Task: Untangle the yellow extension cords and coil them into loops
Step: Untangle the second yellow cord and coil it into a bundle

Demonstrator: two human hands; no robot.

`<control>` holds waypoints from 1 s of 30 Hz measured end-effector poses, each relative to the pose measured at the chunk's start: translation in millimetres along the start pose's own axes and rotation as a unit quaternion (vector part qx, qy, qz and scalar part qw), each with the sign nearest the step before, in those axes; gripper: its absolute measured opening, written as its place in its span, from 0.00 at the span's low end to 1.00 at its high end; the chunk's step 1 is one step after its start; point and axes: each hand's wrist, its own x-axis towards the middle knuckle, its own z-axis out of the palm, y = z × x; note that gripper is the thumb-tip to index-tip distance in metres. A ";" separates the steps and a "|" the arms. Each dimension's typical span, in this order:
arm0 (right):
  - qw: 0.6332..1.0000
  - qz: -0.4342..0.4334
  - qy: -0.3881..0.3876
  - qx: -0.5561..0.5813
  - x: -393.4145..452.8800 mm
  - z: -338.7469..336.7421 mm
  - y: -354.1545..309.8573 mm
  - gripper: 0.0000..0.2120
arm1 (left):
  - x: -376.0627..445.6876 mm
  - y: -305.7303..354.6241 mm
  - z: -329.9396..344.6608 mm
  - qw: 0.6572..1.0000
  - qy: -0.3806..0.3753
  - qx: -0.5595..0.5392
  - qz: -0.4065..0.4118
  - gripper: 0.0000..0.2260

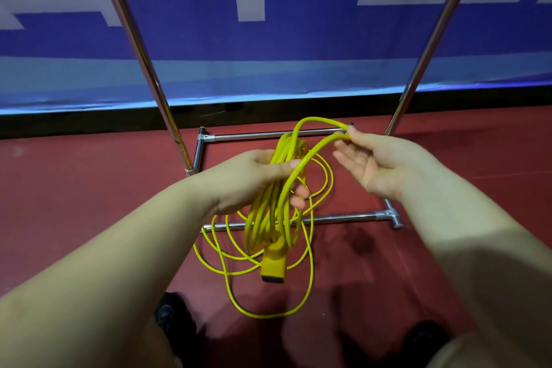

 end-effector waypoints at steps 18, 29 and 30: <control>0.997 -0.026 -0.041 -0.063 8.2 -0.5 10.8 0.16 | 5.5 -1.3 6.3 0.997 0.046 -0.054 0.035 0.03; 0.803 -0.297 -0.074 -0.511 -1.0 10.9 73.4 0.14 | 13.7 3.5 -3.2 0.954 0.229 -0.191 0.044 0.05; 0.792 -0.317 -0.078 -0.516 -0.8 11.6 72.4 0.13 | 13.2 4.0 -2.2 0.953 0.231 -0.194 0.043 0.05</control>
